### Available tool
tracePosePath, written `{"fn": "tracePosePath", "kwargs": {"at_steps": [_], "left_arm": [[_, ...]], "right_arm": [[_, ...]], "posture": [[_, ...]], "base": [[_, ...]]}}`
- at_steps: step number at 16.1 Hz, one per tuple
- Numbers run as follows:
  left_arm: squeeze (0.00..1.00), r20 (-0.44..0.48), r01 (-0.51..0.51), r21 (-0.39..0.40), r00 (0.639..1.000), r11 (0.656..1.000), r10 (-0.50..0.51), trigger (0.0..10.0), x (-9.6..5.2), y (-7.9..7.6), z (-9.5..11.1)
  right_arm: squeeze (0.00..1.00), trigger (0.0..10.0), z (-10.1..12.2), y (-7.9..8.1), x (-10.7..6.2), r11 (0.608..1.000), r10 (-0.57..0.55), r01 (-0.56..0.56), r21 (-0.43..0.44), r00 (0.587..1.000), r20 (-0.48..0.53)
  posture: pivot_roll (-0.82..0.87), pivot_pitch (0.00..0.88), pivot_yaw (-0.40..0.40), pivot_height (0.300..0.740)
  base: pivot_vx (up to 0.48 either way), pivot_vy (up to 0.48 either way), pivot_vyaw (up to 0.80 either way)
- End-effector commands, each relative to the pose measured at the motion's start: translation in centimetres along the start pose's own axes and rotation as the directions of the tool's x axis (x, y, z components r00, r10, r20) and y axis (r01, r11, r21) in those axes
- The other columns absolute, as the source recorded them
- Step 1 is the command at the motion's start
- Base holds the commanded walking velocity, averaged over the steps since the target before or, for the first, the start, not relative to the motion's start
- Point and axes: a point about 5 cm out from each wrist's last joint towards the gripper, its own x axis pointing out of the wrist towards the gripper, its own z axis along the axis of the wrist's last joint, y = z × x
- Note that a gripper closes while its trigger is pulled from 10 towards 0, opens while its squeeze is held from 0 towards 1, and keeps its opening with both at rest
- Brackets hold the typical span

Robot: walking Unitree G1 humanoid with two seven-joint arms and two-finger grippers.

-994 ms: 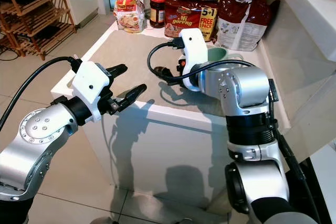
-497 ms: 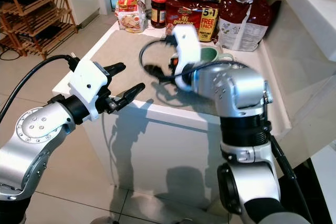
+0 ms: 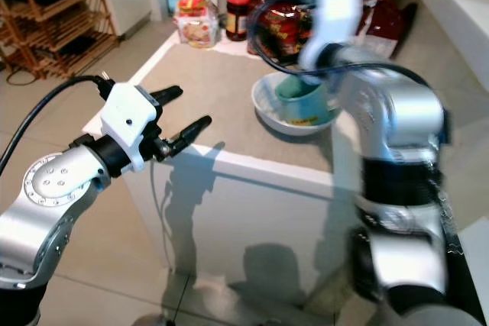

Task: Setting the table

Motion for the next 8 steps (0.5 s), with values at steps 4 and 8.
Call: {"fn": "tracePosePath", "kwargs": {"at_steps": [4,8], "left_arm": [[0.00,0.025,-0.003,-0.002,1.000,1.000,0.003,10.0,0.6,-0.4,0.4],[0.00,0.048,0.002,-0.022,0.999,1.000,-0.001,10.0,1.6,-0.6,0.7]], "right_arm": [[0.00,10.0,-1.7,-1.8,-2.2,0.997,-0.075,0.075,0.008,0.995,0.060],[0.00,10.0,-3.2,-3.1,-3.5,0.992,-0.112,0.104,0.074,0.987,0.117]], "posture": [[0.06,0.000,-0.033,0.740],[0.06,0.001,-0.035,0.740]], "base": [[0.000,0.000,0.00],[0.000,0.000,0.00]]}}
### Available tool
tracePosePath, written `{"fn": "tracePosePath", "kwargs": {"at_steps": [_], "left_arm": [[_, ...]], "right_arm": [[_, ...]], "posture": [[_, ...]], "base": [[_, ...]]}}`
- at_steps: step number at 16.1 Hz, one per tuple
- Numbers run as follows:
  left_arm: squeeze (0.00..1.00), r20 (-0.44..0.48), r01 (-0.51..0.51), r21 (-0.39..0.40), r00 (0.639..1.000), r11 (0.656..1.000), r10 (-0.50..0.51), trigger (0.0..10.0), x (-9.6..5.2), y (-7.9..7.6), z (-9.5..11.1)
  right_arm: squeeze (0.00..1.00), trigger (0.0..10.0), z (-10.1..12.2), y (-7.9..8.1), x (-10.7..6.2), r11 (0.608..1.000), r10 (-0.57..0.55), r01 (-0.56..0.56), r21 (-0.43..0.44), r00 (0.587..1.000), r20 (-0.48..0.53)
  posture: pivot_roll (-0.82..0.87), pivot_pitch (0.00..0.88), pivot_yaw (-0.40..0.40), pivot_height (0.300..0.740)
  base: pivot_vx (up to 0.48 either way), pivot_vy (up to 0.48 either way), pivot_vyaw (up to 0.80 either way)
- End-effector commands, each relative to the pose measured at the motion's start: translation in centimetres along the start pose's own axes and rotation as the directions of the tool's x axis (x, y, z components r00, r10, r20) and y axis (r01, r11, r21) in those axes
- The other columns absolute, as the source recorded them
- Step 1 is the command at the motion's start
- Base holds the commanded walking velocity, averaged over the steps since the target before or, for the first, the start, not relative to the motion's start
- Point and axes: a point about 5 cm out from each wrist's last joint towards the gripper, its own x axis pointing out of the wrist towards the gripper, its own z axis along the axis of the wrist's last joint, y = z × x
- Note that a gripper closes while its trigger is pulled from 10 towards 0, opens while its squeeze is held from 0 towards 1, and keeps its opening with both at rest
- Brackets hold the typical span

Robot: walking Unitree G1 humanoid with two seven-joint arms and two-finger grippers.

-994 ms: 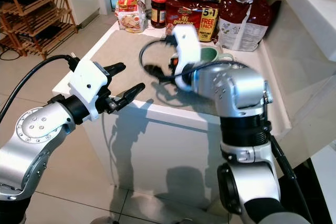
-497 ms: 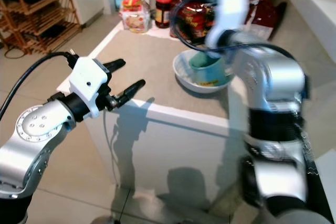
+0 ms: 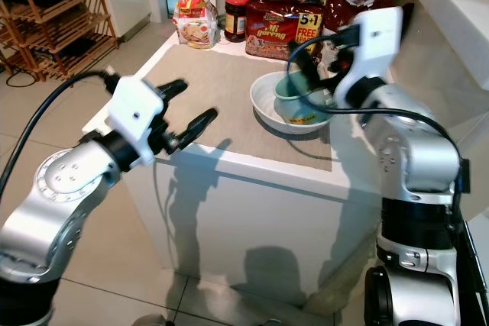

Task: Setting the table

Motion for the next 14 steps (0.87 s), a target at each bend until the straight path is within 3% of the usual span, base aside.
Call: {"fn": "tracePosePath", "kwargs": {"at_steps": [1,4,6,11,14], "left_arm": [[0.00,-0.001,0.001,0.006,1.000,1.000,-0.001,10.0,0.4,-0.1,0.0],[0.00,-0.019,-0.018,-0.007,1.000,1.000,0.018,10.0,1.6,-0.3,-0.4],[0.00,-0.022,-0.013,-0.010,1.000,1.000,0.013,10.0,2.0,-0.6,-0.4],[0.00,-0.078,-0.022,-0.023,0.997,0.999,0.020,10.0,2.3,-1.1,-1.3],[0.00,-0.082,-0.021,-0.023,0.996,1.000,0.019,10.0,2.3,-1.3,-1.3]], "right_arm": [[0.00,10.0,-0.3,-0.9,-0.6,0.999,-0.039,0.039,0.015,0.999,0.006],[0.00,10.0,-2.5,-2.9,-1.1,0.988,-0.128,0.130,0.083,0.991,-0.035],[0.00,10.0,-3.3,-3.2,-1.0,0.984,-0.127,0.132,0.116,0.991,-0.049],[0.00,10.0,-5.3,-1.7,-1.5,0.968,0.067,-0.041,0.249,0.993,-0.097],[0.00,10.0,-5.2,-1.2,-2.9,0.969,0.134,-0.101,0.227,0.982,-0.137]], "posture": [[0.06,0.001,-0.035,0.740],[0.05,0.000,-0.032,0.740],[0.05,0.000,-0.036,0.740],[0.05,0.007,-0.044,0.740],[0.05,0.014,-0.046,0.740]], "base": [[0.000,0.000,0.00],[0.000,0.000,0.00],[0.000,0.000,0.00],[0.000,0.000,0.00],[0.000,0.000,0.00]]}}
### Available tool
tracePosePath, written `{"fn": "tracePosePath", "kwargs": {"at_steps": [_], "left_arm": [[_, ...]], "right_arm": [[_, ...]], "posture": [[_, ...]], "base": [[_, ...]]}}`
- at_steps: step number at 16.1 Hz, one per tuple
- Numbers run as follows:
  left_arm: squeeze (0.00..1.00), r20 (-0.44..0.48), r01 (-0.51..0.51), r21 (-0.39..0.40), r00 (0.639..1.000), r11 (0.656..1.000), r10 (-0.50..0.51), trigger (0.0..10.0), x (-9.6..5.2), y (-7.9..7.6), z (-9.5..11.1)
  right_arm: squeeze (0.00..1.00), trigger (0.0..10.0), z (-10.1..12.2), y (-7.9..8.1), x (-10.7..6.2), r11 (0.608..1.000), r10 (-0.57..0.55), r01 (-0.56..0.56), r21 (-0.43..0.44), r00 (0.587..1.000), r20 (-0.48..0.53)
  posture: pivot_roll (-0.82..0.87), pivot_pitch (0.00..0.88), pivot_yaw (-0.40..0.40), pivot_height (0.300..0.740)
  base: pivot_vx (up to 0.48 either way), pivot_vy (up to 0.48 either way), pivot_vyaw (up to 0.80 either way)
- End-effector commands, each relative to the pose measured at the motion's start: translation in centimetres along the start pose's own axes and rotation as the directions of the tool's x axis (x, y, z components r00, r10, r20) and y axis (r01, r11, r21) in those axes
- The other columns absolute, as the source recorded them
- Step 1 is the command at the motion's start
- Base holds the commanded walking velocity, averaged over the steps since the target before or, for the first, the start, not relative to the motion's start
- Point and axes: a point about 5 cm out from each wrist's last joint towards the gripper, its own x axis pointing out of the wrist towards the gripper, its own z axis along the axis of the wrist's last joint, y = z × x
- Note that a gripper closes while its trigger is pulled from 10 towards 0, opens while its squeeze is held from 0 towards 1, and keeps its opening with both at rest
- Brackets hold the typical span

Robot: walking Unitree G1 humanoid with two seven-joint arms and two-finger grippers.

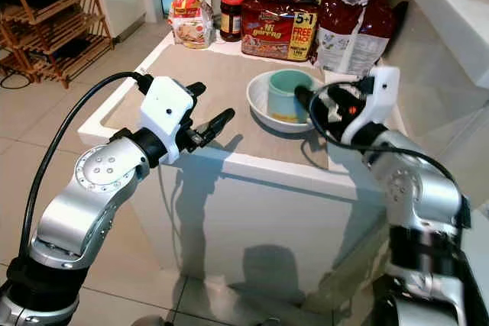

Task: Setting the table

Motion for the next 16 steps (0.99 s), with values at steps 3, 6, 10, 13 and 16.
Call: {"fn": "tracePosePath", "kwargs": {"at_steps": [3,6,10,13,16], "left_arm": [[0.00,-0.018,-0.002,-0.005,1.000,1.000,0.002,10.0,0.1,-0.1,-0.2],[0.00,-0.013,0.007,-0.005,1.000,1.000,-0.007,10.0,0.4,-0.2,-0.1],[0.00,-0.006,0.015,-0.006,1.000,1.000,-0.015,10.0,0.2,-0.1,0.1],[0.00,-0.003,0.093,-0.008,0.996,0.996,-0.093,10.0,-0.4,-0.8,0.0],[0.00,0.007,0.137,-0.021,0.991,0.990,-0.137,10.0,-0.8,-1.1,0.2]], "right_arm": [[0.00,10.0,1.7,1.4,-2.2,0.995,0.074,-0.075,-0.063,0.997,-0.013],[0.00,10.0,2.1,2.3,-3.1,0.987,0.138,-0.142,-0.078,0.989,-0.056],[0.00,10.0,3.9,1.0,-2.6,0.990,0.053,-0.055,-0.128,0.998,-0.020],[0.00,10.0,4.4,-1.6,-1.7,0.964,0.035,-0.062,-0.259,0.994,-0.106],[0.00,10.0,4.1,-3.0,-1.1,0.953,0.084,-0.136,-0.270,0.977,-0.195]], "posture": [[0.04,0.019,-0.038,0.740],[0.03,0.021,-0.028,0.740],[0.03,0.021,-0.034,0.740],[0.03,0.020,-0.040,0.740],[0.04,0.015,-0.060,0.740]], "base": [[0.000,0.000,0.00],[0.000,0.000,0.00],[0.000,0.000,0.00],[0.000,0.000,0.00],[0.000,0.000,0.00]]}}
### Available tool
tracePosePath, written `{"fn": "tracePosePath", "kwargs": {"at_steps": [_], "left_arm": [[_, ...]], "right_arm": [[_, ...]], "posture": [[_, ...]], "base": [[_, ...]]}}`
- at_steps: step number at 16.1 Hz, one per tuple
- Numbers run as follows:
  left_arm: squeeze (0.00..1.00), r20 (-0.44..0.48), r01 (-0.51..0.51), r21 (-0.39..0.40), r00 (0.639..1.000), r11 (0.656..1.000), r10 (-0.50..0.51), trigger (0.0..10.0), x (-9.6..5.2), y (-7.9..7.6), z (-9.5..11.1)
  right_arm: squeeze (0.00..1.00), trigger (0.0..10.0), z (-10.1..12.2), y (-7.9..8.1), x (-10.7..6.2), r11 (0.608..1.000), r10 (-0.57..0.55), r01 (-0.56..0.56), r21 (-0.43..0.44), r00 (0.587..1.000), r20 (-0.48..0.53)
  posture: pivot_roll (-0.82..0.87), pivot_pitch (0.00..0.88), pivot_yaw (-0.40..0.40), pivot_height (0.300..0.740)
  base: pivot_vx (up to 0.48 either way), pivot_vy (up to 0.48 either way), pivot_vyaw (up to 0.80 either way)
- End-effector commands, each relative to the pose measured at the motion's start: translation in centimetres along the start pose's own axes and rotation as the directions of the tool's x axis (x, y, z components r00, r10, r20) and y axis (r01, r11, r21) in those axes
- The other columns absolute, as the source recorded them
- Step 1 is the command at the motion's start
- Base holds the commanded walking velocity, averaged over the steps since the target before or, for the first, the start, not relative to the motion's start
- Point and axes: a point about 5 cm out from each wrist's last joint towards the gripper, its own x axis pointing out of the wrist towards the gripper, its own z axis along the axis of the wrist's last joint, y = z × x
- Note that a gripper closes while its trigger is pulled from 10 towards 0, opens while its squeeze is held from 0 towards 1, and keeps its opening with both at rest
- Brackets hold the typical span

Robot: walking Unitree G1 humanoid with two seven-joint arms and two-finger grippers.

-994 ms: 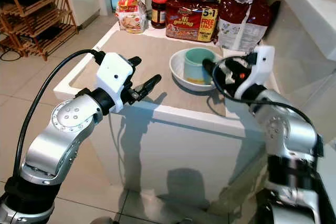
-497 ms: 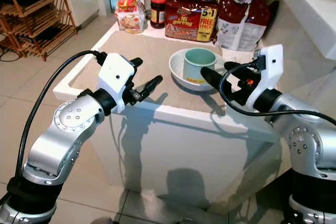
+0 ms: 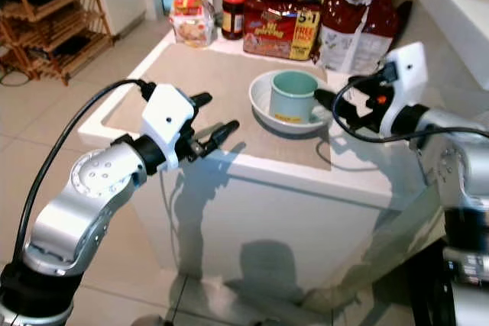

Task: Setting the table

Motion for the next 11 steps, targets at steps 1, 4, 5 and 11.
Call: {"fn": "tracePosePath", "kwargs": {"at_steps": [1,4,5,11], "left_arm": [[0.00,0.011,0.031,0.000,0.999,1.000,-0.031,10.0,-0.2,-0.4,0.4],[0.00,0.021,0.082,-0.019,0.996,0.996,-0.082,10.0,-0.7,-0.9,0.4],[0.00,0.019,0.086,-0.019,0.996,0.996,-0.085,10.0,-0.7,-0.9,0.4],[0.00,0.025,0.103,-0.012,0.994,0.995,-0.103,10.0,-0.5,-1.2,0.5]], "right_arm": [[0.00,10.0,0.4,-0.5,0.0,0.999,0.004,-0.004,-0.037,1.000,-0.009],[0.00,10.0,-0.1,-1.6,0.2,0.998,0.044,-0.045,-0.033,0.998,-0.039],[0.00,10.0,-0.2,-1.7,0.2,0.998,0.047,-0.049,-0.035,0.998,-0.045],[0.00,10.0,-1.8,-2.1,0.8,0.989,0.143,-0.146,-0.029,0.986,-0.083]], "posture": [[0.04,0.014,-0.063,0.740],[0.04,0.008,-0.065,0.740],[0.04,0.004,-0.063,0.740],[0.04,0.000,-0.066,0.740]], "base": [[0.000,0.000,0.00],[0.000,0.000,0.00],[0.000,0.000,0.00],[0.000,0.000,0.00]]}}
